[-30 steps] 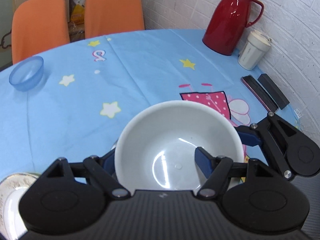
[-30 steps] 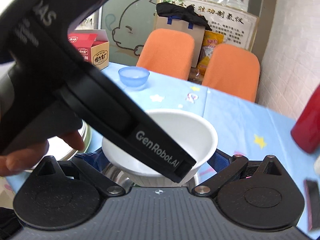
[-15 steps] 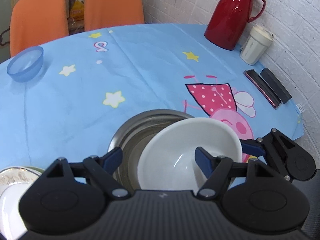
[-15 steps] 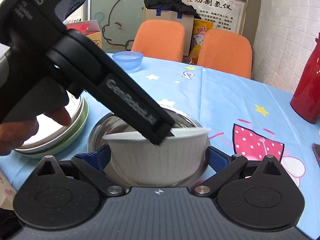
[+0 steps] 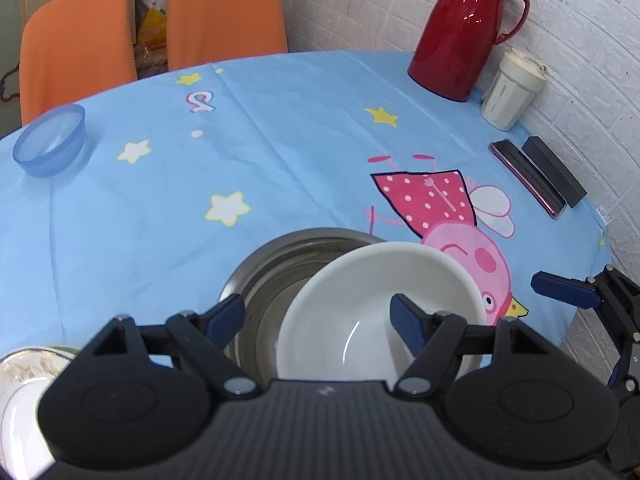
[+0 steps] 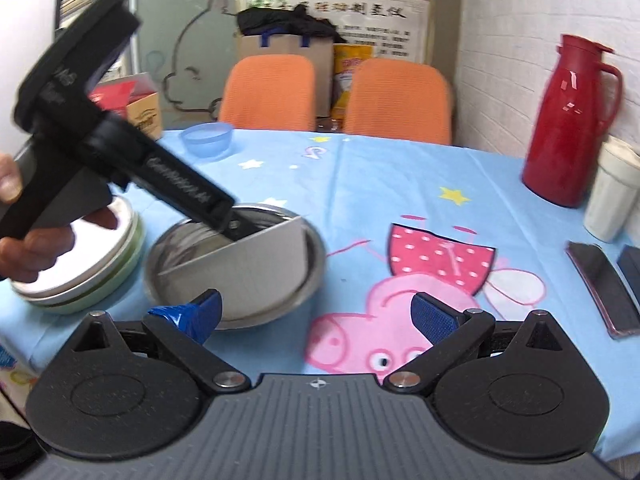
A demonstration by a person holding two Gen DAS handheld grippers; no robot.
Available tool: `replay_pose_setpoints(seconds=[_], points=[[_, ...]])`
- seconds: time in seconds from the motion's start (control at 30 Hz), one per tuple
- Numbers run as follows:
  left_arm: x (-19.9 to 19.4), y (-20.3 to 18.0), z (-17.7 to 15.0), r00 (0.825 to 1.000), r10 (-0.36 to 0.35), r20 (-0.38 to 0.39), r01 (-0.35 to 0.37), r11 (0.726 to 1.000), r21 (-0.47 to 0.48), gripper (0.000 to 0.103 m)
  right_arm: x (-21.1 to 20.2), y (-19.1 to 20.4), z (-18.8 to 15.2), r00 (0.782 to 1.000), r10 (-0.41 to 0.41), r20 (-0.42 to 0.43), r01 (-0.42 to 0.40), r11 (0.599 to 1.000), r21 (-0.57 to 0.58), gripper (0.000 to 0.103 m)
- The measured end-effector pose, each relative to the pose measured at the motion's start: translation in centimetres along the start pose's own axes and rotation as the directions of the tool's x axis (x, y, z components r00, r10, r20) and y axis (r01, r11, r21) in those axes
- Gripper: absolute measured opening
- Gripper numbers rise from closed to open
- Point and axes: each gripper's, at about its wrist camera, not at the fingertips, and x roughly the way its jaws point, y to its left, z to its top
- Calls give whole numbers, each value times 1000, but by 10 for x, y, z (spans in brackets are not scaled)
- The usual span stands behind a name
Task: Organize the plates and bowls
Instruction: 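Carry the white bowl with both grippers and lower it into the steel bowl, then open both grippers and move them to the blue plastic bowl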
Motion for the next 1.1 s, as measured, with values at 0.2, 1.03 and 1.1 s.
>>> replay_pose_setpoints(seconds=[0.2, 1.03, 1.1], points=[[2, -6, -2, 999, 31, -10, -31, 999, 28, 73, 21, 6, 0, 997, 62, -36, -61, 998, 5, 89], [-63, 23, -28, 994, 25, 107, -15, 995, -100, 73, -12, 38, 9, 997, 75, 17, -73, 995, -61, 89], [-68, 30, -30, 993, 32, 115, -19, 994, -108, 73, -12, 42, 12, 997, 80, 21, -78, 995, -69, 89]])
